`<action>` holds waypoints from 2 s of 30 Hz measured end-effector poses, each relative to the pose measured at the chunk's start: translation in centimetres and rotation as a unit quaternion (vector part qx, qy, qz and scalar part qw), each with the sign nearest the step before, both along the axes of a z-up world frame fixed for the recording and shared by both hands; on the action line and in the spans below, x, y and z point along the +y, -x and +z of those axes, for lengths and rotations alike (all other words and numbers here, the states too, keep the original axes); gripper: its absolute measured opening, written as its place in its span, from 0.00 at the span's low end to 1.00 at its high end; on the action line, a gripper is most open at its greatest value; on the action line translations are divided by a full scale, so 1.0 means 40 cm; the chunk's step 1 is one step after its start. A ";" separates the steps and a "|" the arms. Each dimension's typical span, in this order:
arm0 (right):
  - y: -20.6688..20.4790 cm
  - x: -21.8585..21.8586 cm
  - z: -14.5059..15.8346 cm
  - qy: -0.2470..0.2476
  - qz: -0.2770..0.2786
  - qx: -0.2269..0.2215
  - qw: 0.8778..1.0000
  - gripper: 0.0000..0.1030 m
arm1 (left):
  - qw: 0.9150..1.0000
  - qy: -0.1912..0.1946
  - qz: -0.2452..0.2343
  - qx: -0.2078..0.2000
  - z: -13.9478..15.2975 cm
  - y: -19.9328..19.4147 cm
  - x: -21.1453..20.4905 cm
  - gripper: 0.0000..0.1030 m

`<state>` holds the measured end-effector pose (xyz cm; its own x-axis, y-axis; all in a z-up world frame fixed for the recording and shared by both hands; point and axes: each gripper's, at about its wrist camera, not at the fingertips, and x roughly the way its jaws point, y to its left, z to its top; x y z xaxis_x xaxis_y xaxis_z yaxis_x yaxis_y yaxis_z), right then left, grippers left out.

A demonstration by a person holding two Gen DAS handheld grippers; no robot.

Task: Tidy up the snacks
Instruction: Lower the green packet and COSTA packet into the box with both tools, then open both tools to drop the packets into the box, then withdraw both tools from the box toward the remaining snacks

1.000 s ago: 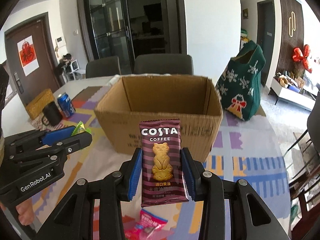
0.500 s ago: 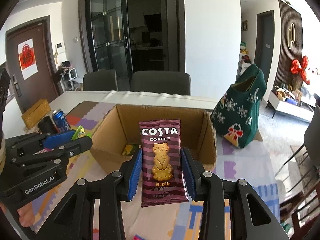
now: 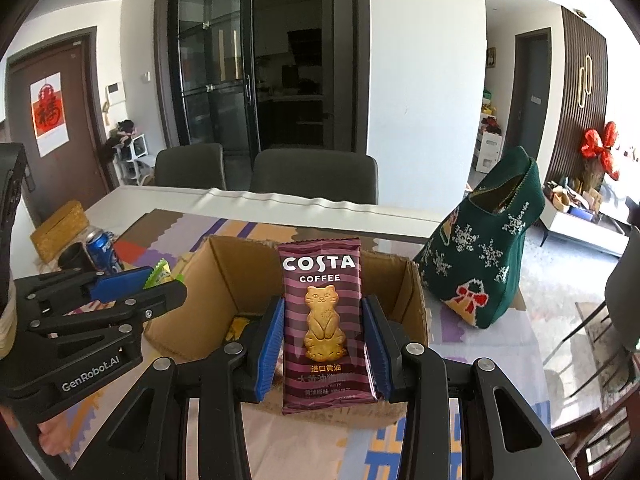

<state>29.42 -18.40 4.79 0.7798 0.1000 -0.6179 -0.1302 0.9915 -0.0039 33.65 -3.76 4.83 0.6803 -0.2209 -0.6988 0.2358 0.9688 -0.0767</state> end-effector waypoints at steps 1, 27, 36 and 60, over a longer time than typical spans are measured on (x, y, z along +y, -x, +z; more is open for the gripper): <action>-0.010 -0.001 -0.003 0.000 0.000 0.002 1.000 0.39 | 1.000 0.000 -0.001 0.002 -0.001 -0.007 -0.001 0.32; 0.186 -0.030 -0.072 -0.050 -0.007 0.041 0.998 0.58 | 0.999 -0.033 -0.016 -0.032 -0.020 0.264 0.016 0.59; 0.279 -0.015 -0.144 -0.053 -0.002 0.086 0.995 0.58 | 0.999 -0.036 -0.027 -0.011 -0.092 0.371 0.029 0.60; 0.346 0.009 -0.394 -0.090 -0.022 0.239 0.966 0.58 | 0.995 -0.049 -0.044 0.070 -0.290 0.492 0.039 0.60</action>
<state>15.59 -18.04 -10.96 0.4148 0.2126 -0.8847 -0.0314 0.9751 0.2195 13.98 -2.21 -6.78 0.5552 -0.2014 -0.8070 0.3134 0.9494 -0.0212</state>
